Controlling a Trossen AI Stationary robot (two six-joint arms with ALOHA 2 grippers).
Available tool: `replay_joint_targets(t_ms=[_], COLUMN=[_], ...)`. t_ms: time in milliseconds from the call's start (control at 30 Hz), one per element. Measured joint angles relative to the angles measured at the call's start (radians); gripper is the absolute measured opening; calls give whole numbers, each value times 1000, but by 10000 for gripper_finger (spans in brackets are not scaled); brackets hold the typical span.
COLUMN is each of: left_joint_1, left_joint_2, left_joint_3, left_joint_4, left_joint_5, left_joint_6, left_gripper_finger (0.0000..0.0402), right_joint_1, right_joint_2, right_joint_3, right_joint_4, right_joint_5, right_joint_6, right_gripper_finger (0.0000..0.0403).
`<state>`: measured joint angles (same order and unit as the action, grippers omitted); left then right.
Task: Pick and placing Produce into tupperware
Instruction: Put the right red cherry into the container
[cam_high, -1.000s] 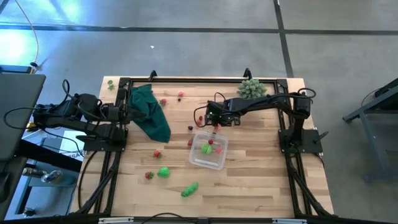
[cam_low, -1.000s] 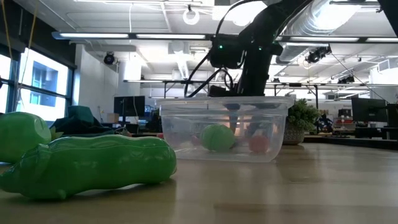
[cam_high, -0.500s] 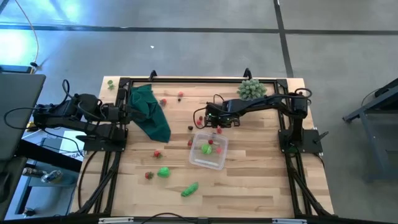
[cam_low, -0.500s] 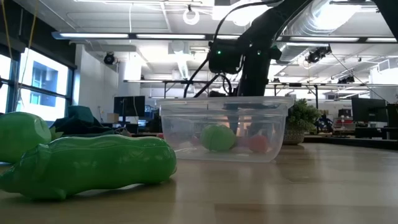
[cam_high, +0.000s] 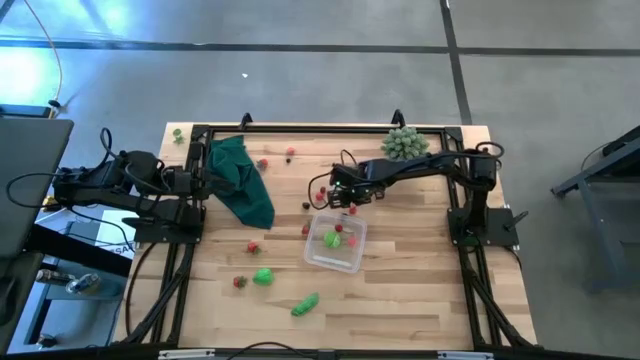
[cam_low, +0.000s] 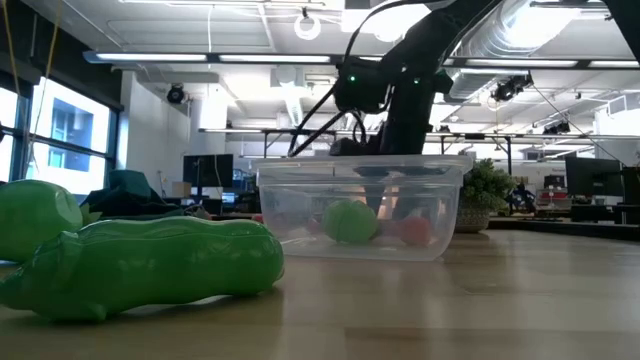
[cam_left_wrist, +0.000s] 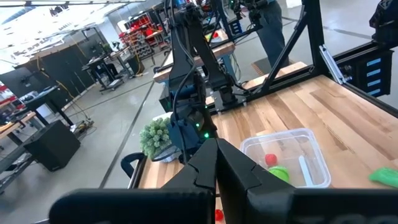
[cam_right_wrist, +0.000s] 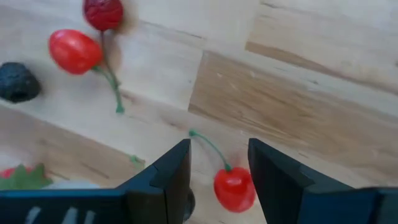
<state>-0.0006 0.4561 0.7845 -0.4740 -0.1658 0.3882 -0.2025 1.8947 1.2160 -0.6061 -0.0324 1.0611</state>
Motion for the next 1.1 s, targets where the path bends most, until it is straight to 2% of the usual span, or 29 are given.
replay_joint_targets(t_ms=[233, 467, 833, 1100], left_joint_1=[0, 0, 0, 0], left_joint_2=[0, 0, 0, 0], left_joint_3=[0, 0, 0, 0], left_joint_4=[0, 0, 0, 0], left_joint_5=[0, 0, 0, 0], left_joint_6=[0, 0, 0, 0], left_gripper_finger=[1, 1, 1, 1], right_joint_1=[-3, -9, -2, 7], right_joint_2=[-25, -38, -38, -38], right_joint_3=[0, 0, 0, 0], right_joint_4=[-30, -93, -112, -95], right_joint_5=[-52, -54, -128, -124], right_joint_6=[-235, -513, -627, -652], right_gripper_finger=[152, 152, 152, 152])
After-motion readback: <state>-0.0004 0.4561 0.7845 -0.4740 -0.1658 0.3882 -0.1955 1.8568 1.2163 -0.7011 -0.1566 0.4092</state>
